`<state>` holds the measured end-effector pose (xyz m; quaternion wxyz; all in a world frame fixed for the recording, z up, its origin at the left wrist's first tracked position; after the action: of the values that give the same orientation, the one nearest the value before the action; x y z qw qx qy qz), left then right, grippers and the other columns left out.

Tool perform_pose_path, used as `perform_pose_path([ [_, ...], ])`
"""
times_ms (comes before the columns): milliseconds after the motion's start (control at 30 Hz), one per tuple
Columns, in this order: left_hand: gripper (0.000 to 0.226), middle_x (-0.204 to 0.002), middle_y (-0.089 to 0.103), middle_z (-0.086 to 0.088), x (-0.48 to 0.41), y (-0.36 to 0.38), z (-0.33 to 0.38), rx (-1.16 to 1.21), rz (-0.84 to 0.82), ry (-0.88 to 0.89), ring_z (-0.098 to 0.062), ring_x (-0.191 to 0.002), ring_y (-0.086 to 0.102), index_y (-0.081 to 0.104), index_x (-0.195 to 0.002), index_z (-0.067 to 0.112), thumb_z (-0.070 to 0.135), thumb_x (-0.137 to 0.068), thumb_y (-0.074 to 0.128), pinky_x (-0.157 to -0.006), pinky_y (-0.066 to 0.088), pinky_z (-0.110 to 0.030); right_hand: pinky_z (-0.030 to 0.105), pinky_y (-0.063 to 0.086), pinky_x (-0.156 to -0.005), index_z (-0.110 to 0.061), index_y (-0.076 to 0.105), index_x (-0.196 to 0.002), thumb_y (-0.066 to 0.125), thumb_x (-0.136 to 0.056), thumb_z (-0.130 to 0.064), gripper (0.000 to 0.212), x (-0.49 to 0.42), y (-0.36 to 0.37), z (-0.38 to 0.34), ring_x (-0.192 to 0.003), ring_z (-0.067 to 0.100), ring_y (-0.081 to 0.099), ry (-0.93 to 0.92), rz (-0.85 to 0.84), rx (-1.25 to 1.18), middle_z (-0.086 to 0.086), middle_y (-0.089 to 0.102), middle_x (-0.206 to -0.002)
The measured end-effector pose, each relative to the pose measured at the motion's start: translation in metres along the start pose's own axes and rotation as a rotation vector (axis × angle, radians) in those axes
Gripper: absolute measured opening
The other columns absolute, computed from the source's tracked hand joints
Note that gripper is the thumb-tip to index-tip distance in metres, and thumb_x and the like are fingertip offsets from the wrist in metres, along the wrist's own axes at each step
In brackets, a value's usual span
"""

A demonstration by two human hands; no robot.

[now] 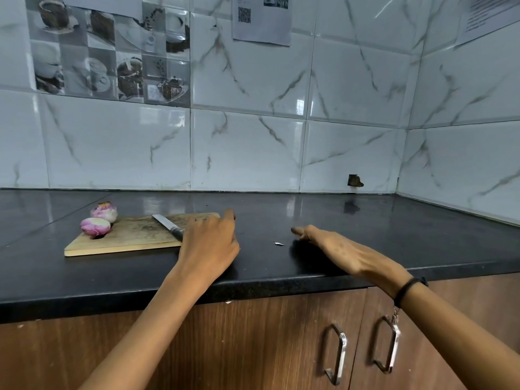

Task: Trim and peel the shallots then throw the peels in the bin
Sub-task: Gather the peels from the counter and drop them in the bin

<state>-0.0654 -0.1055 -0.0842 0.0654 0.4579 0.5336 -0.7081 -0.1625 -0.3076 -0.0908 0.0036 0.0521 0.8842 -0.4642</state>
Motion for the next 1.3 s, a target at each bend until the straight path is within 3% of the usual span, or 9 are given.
perform_pose_path([
  [100,0.032,-0.102,0.072,-0.001,0.0,0.001,0.0,-0.011,0.004,0.002,-0.025,-0.091,0.066,0.053,-0.124,0.015,0.014,-0.094,0.042,-0.081,0.046,-0.037,0.028,0.003,-0.124,0.002,0.024,-0.155,0.013,-0.11,-0.038,0.061,-0.005,0.017,-0.003,-0.155,0.014,0.006,-0.025,-0.025,0.28,0.004,0.012,-0.168],
  [300,0.033,-0.104,0.071,-0.002,0.0,0.0,0.001,-0.018,0.009,0.005,-0.025,-0.093,0.066,0.052,-0.125,0.016,0.015,-0.094,0.042,-0.079,0.043,-0.036,0.027,-0.001,-0.126,-0.012,0.003,-0.16,0.011,-0.109,-0.041,0.059,-0.016,0.027,-0.013,-0.154,0.005,-0.006,-0.099,-0.051,0.323,-0.002,-0.003,-0.169],
  [400,0.032,-0.101,0.071,-0.003,0.0,-0.001,0.001,-0.025,0.01,0.002,-0.026,-0.092,0.065,0.053,-0.123,0.015,0.014,-0.093,0.042,-0.073,0.036,-0.034,0.032,0.014,-0.125,-0.011,0.032,-0.156,0.015,-0.11,-0.044,0.059,-0.021,0.02,-0.012,-0.152,0.014,0.021,-0.116,-0.015,0.213,0.003,0.025,-0.165],
  [533,0.03,-0.099,0.071,-0.005,0.0,-0.001,0.001,-0.008,0.005,-0.007,-0.029,-0.09,0.065,0.055,-0.119,0.014,0.012,-0.092,0.044,-0.073,0.038,-0.035,0.047,0.04,-0.112,-0.005,0.062,-0.121,0.045,-0.103,-0.049,0.05,-0.03,0.001,-0.005,-0.123,0.029,0.058,-0.12,0.108,0.044,0.011,0.065,-0.13],
  [667,0.029,-0.099,0.071,-0.006,0.0,0.0,0.0,0.0,0.001,-0.006,-0.029,-0.091,0.065,0.055,-0.119,0.013,0.012,-0.092,0.043,-0.077,0.042,-0.037,0.017,0.049,-0.091,-0.025,0.083,-0.088,0.074,-0.086,-0.051,0.027,-0.04,-0.002,-0.005,-0.1,-0.004,0.067,-0.107,0.19,-0.103,-0.019,0.076,-0.105],
  [833,0.03,-0.098,0.071,-0.005,0.0,0.0,0.0,0.004,0.006,0.0,-0.029,-0.091,0.065,0.054,-0.119,0.014,0.013,-0.092,0.043,-0.079,0.042,-0.038,-0.002,0.043,-0.064,-0.025,0.084,-0.083,0.09,-0.068,-0.044,0.025,-0.049,-0.001,-0.006,-0.087,-0.008,0.068,-0.067,0.283,-0.189,-0.013,0.078,-0.089],
  [1033,0.03,-0.1,0.071,-0.004,0.001,-0.002,0.001,0.009,-0.004,-0.009,-0.028,-0.091,0.065,0.052,-0.122,0.015,0.015,-0.094,0.042,-0.076,0.036,-0.036,0.006,0.046,-0.053,-0.012,0.083,-0.081,0.091,-0.071,-0.034,0.026,-0.059,0.002,-0.009,-0.064,-0.002,0.065,-0.018,0.323,-0.191,-0.003,0.077,-0.074],
  [1167,0.03,-0.1,0.071,-0.003,0.002,-0.003,0.002,0.031,-0.014,-0.012,-0.027,-0.09,0.065,0.053,-0.122,0.014,0.015,-0.094,0.042,-0.078,0.039,-0.037,0.028,0.046,-0.06,0.003,0.074,-0.074,0.082,-0.082,-0.038,0.043,-0.066,0.002,-0.018,-0.065,0.012,0.063,0.037,0.31,0.021,0.002,0.074,-0.071],
  [1300,0.028,-0.1,0.071,-0.004,0.004,-0.006,0.001,0.06,-0.017,-0.029,-0.027,-0.089,0.066,0.054,-0.121,0.014,0.016,-0.095,0.041,-0.078,0.041,-0.037,0.032,0.039,-0.061,-0.014,0.047,-0.053,0.07,-0.091,-0.04,0.052,-0.065,0.011,-0.022,-0.057,0.021,0.05,0.095,0.322,0.159,0.001,0.053,-0.056],
])
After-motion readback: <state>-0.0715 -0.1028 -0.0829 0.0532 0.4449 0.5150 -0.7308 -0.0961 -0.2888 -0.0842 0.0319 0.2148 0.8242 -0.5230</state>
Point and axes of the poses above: each hand's wrist, its own x-axis away from the middle knuckle, its own y-axis out of the palm, z = x × y, the point moved 5 cm from there along -x, towards the middle knuckle
